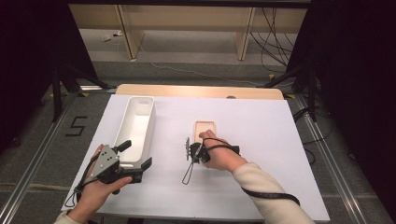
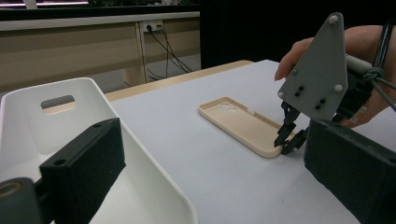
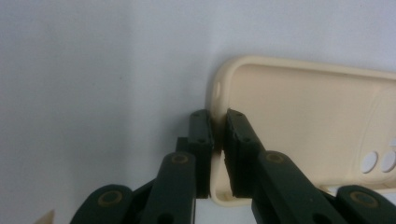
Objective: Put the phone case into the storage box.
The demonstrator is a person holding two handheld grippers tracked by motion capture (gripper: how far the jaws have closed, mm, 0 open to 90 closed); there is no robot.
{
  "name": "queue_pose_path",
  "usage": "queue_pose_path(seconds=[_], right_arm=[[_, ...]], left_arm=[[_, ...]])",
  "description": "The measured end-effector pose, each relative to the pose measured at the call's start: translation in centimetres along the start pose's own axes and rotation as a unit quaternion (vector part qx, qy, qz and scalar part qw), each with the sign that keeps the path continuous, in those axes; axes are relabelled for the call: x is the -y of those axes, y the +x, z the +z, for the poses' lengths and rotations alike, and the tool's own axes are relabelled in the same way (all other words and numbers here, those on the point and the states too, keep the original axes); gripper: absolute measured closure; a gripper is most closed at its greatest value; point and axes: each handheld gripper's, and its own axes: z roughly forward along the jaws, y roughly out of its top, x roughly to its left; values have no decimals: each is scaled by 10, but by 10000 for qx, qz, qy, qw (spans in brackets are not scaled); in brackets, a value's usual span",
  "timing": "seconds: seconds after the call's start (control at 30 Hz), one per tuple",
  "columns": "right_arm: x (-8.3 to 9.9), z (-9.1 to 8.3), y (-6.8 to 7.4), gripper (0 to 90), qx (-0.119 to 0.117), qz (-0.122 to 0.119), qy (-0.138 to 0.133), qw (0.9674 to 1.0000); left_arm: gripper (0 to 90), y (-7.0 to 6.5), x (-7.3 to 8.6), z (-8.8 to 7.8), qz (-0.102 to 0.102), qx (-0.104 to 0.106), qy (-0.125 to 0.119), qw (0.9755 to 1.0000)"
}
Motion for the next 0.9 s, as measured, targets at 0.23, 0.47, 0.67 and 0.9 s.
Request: queue_pose_path(seconds=[0.23,0.47,0.67,0.9], right_arm=[[1,1,-2,829,63,-104,-118,9999],[3,0,-1,837,30,-52,-142,9999],[6,-1,-1,850,162,75,-178,9997],[8,-7,-1,861,191,68,-407,9990]], left_arm=[[50,0,0,1,-5,15,-28,10000],[51,0,0,0,-22,1,4,10000],[51,0,0,0,-24,2,0,10000],[52,0,0,0,-28,-8,8,10000]])
